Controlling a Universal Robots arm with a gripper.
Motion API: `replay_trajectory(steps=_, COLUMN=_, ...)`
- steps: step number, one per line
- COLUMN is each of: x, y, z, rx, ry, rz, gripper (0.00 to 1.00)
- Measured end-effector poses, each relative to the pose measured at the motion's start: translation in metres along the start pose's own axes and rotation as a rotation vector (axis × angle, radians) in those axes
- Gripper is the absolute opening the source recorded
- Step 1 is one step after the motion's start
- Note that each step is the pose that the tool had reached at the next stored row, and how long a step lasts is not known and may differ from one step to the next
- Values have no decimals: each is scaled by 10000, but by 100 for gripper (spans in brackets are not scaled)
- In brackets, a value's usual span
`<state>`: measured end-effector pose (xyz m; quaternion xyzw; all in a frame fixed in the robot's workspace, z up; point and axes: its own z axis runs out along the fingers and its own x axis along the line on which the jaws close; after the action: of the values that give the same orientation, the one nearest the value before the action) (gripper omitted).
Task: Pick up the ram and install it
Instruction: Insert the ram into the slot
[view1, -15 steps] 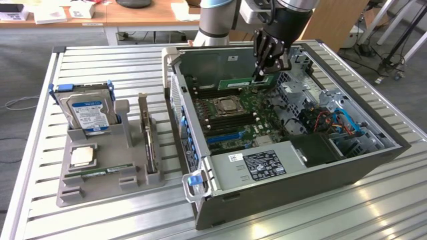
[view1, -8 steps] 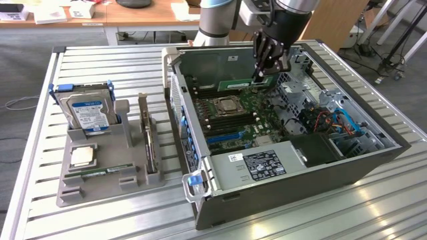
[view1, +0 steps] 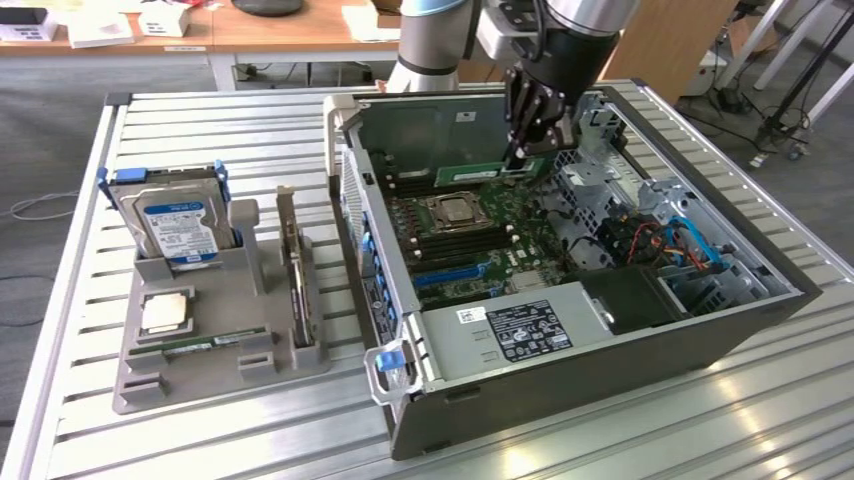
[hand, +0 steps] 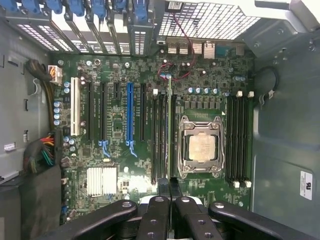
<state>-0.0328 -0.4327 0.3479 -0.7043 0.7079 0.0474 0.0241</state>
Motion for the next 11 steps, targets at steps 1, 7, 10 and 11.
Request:
replay_trajectory(steps=1, x=1, y=0, z=11, rx=0, ry=-1, rz=0, gripper=12)
replay_trajectory(steps=7, x=8, y=-3, z=76, rx=0, ry=-1, rz=0, gripper=12)
replay_trajectory(steps=10, x=11, y=-4, z=110, rx=0, ry=-1, rz=0, gripper=12)
replay_trajectory(steps=11, x=12, y=-4, z=120, rx=0, ry=-1, rz=0, gripper=12)
